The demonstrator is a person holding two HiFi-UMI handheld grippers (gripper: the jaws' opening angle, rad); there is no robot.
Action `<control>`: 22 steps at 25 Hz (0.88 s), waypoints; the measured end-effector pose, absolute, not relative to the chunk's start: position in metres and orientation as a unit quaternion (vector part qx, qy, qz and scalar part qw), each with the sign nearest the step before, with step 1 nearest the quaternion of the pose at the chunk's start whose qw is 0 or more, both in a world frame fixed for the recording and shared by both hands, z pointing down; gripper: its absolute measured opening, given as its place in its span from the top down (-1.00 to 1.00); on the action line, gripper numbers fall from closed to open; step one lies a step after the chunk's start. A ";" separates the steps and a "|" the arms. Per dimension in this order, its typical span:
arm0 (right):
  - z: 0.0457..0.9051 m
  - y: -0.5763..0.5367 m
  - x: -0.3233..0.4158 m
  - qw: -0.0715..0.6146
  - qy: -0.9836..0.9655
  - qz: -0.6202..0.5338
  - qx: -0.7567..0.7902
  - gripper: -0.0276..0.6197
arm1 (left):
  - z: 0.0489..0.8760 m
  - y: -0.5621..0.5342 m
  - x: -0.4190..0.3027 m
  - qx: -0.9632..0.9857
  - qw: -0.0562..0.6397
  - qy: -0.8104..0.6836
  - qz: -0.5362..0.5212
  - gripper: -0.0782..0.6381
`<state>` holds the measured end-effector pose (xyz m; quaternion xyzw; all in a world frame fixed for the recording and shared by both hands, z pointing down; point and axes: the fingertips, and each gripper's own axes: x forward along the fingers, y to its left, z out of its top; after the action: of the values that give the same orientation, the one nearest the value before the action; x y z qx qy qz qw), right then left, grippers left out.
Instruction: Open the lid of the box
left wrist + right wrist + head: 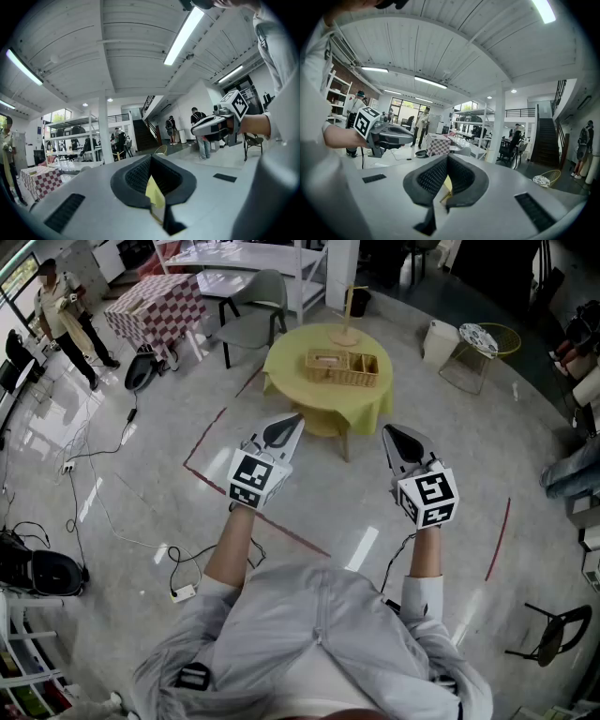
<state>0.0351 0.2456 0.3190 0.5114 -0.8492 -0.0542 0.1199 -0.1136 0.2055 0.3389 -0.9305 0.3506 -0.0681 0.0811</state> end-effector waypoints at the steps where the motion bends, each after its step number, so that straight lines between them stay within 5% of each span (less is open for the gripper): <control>1: 0.319 0.245 0.037 0.120 -0.849 -0.054 0.512 0.85 | 0.340 0.205 -0.112 -0.930 0.081 0.351 -0.069 0.70; 22: 0.331 0.235 0.094 0.077 -0.868 -0.018 0.490 0.85 | 0.359 0.202 -0.056 -0.920 0.059 0.376 -0.092 0.70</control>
<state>0.0941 0.2350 0.3306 0.4897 -0.8683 -0.0177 0.0770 -0.0556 0.2015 0.3589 -0.9202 0.3761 -0.0917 0.0586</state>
